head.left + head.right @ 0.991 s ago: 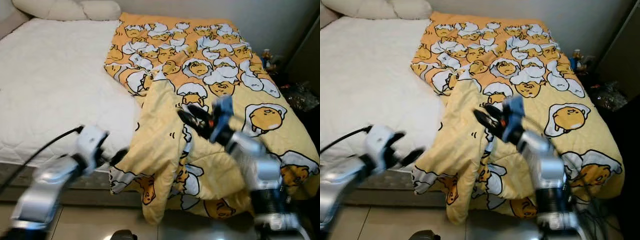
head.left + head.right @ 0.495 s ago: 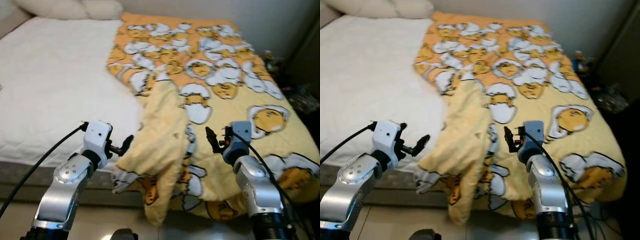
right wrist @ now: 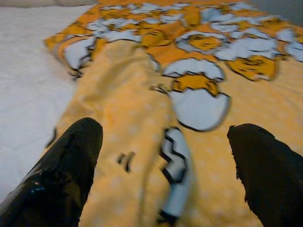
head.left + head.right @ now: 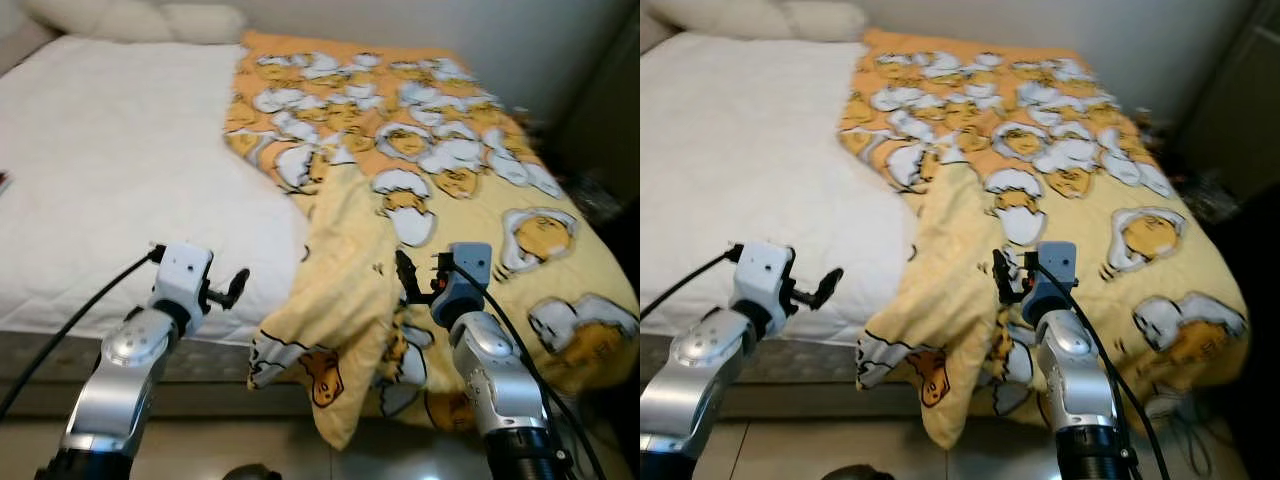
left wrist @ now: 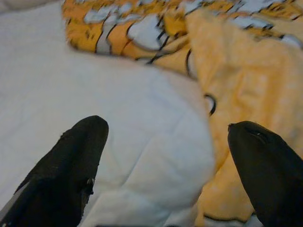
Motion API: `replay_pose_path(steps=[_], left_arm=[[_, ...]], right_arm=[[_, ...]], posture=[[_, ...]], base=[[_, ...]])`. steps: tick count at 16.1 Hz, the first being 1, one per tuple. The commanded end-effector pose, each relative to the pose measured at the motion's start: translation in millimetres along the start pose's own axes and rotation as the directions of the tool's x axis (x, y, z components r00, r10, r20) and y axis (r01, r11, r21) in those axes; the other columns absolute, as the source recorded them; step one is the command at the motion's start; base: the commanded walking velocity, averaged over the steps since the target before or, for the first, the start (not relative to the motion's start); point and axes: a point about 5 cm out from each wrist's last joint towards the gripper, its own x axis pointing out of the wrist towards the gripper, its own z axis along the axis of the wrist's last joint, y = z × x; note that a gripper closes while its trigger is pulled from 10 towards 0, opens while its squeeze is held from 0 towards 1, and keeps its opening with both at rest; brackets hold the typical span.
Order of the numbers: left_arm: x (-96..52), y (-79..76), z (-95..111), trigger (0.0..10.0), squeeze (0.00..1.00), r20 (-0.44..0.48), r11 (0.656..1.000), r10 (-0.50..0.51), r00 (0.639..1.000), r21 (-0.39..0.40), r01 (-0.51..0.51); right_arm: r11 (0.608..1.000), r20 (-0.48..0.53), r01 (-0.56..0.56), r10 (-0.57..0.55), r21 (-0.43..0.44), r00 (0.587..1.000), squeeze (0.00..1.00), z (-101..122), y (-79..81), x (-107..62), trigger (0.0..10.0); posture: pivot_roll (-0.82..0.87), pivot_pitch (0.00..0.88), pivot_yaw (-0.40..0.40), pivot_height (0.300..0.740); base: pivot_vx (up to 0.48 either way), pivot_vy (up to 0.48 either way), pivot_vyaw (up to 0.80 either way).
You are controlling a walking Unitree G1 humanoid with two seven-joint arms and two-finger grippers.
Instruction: Clean up the room
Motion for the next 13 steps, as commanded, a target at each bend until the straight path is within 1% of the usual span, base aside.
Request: replay_pose_path(steps=[1,3,8,10,12,13], left_arm=[[1.5,-0.5,2,10.0,0.00,0.005,1.000,-0.002,1.000,0.010,0.002],[6.4,-2.1,5,10.0,0.00,0.012,1.000,-0.015,1.000,0.018,0.015],[9.6,-0.8,8,10.0,0.00,0.022,1.000,-0.016,1.000,0.023,0.016],[10.1,-2.9,7,10.0,0.00,0.021,0.999,-0.023,1.000,0.025,0.022],[10.8,-3.1,6,10.0,0.00,0.020,0.999,-0.025,1.000,0.026,0.024],[11.1,-4.8,6,10.0,0.00,0.026,0.999,-0.033,0.999,0.030,0.032]], right_arm=[[1.000,0.004,0.028,-0.028,0.001,1.000,1.00,1,-5.1,-1.4,10.0],[0.999,0.002,0.041,-0.041,-0.003,0.999,1.00,-1,-4.4,0.4,10.0],[0.999,0.004,0.040,-0.040,0.008,0.999,1.00,0,-0.3,2.8,10.0],[0.999,0.005,0.039,-0.039,0.007,0.999,1.00,0,1.1,3.6,10.0],[0.999,0.008,0.037,-0.037,0.000,0.999,1.00,0,3.5,4.6,10.0],[0.999,0.014,0.032,-0.032,-0.008,0.999,0.90,2,6.2,5.7,10.0]], posture=[[0.13,0.000,-0.038,0.740],[0.12,0.000,-0.032,0.740],[0.13,0.000,-0.026,0.740],[0.13,0.000,-0.022,0.740],[0.13,0.000,-0.019,0.740],[0.13,0.000,-0.021,0.740]], base=[[0.000,0.345,0.00],[0.000,0.345,0.00],[0.000,0.347,0.00],[0.000,0.338,0.00],[0.000,0.120,0.00],[0.000,0.000,0.00]])
